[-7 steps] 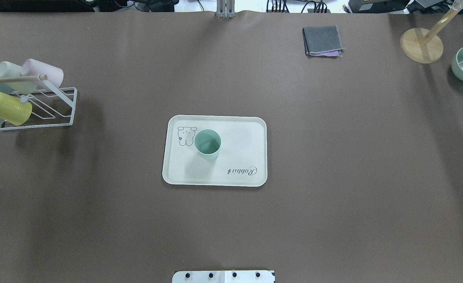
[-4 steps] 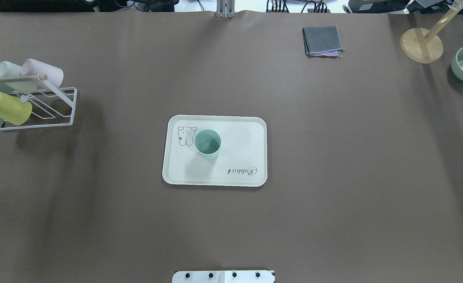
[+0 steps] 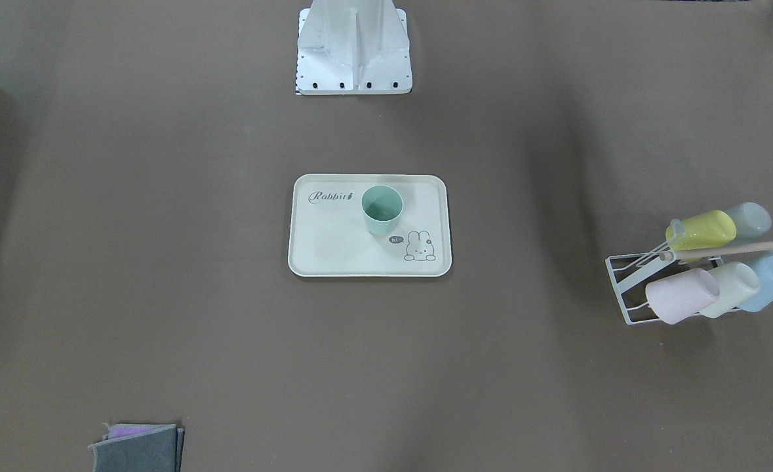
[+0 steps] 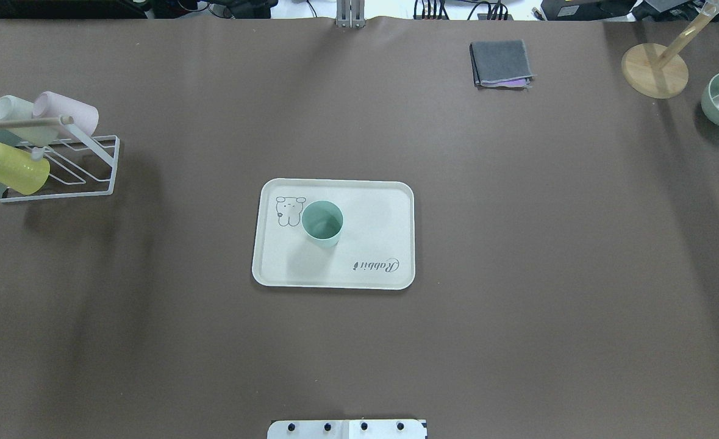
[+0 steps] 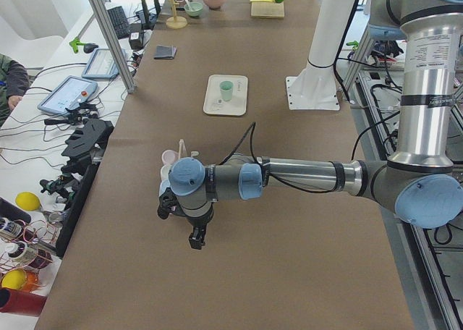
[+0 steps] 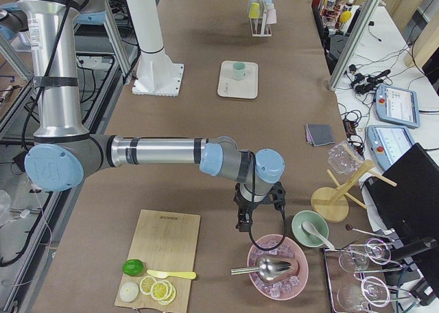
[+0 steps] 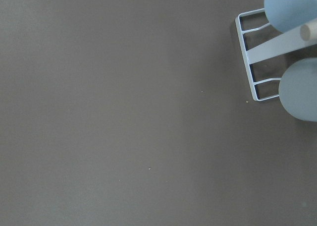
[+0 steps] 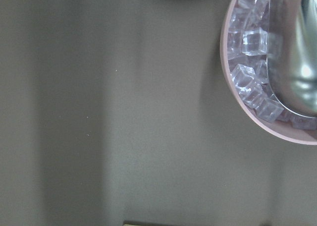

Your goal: Pick up and place green cup on tray

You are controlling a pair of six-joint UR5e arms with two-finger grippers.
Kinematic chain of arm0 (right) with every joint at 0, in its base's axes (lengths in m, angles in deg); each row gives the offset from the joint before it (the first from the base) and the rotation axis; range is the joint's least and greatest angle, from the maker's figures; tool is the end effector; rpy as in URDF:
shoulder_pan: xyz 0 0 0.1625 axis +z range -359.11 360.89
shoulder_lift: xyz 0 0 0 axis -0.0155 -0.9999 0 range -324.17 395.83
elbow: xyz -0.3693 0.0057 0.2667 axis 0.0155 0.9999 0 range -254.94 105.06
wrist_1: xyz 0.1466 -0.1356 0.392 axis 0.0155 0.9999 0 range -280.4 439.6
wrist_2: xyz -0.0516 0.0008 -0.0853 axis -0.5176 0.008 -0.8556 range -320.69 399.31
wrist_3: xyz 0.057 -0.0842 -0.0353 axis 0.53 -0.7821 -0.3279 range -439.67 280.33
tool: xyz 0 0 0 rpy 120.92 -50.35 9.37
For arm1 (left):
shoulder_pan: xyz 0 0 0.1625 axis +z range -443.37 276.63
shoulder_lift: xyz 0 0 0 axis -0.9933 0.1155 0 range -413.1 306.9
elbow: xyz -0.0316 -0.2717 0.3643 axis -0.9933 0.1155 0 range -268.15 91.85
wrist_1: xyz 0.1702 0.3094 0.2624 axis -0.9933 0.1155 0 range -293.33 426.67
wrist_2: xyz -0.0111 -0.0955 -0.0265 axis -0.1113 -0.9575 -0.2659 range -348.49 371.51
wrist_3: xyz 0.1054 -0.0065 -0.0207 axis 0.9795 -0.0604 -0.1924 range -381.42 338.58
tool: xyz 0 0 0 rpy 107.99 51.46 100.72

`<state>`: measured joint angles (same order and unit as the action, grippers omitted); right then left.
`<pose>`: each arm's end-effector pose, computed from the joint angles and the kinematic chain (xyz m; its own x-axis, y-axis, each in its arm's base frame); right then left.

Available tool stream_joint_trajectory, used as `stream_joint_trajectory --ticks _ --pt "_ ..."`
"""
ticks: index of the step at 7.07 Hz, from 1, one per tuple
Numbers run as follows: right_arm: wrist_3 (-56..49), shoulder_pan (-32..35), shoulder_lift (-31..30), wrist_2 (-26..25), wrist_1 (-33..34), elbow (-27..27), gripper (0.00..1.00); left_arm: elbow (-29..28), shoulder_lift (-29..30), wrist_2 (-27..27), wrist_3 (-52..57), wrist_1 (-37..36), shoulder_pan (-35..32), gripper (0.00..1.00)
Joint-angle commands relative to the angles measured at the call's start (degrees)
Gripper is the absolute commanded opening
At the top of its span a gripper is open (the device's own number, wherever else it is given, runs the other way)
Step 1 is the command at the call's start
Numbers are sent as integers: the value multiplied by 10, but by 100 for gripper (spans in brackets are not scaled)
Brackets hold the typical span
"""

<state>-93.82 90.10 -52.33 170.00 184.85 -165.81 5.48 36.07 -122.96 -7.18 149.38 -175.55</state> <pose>0.0561 -0.5138 0.6993 0.7338 -0.1113 0.6702 0.1988 0.9785 -0.0551 -0.0771 -0.5030 0.6818 0.6984 0.1657 -0.6962 -0.1381 0.9858 0.0960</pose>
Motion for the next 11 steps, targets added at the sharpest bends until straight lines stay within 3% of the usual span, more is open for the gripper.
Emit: stream_joint_trajectory --ticks 1,11 --pt "0 0 0 0 0 0 100 -8 0 1 1 1 1 98" --pt "0 0 -2 0 0 1 100 -22 -4 -1 0 3 1 99"
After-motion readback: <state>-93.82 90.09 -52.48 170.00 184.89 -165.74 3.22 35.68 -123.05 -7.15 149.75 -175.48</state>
